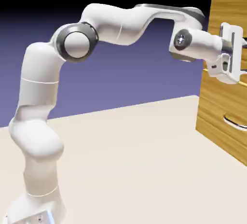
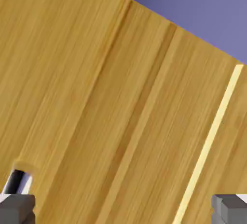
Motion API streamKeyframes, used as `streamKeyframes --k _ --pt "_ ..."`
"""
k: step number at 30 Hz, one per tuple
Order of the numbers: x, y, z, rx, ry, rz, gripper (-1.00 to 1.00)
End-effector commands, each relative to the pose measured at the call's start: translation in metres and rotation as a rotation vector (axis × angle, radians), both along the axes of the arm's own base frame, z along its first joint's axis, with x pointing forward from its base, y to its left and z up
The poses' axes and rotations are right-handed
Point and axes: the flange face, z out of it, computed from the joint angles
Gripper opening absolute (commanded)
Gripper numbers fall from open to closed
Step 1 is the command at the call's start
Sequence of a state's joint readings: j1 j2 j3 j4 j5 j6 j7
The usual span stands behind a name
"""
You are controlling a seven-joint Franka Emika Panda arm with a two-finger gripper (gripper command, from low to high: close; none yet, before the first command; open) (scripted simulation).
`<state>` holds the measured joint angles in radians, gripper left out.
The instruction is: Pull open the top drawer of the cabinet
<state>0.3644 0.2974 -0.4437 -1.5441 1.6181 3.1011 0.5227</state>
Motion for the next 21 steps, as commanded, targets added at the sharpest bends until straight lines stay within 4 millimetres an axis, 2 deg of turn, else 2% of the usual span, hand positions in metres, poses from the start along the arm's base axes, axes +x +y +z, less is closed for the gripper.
streamKeyframes --k 1,8,16,21 --pt "0.005 0.004 0.001 0.022 -0.017 -0.008 0.0" --pt "0.041 0.043 0.006 0.172 -0.136 -0.031 0.0" --pt "0.072 0.115 0.005 0.327 -0.251 0.011 0.0" --pt "0.084 0.106 0.008 0.33 -0.262 0.004 0.0"
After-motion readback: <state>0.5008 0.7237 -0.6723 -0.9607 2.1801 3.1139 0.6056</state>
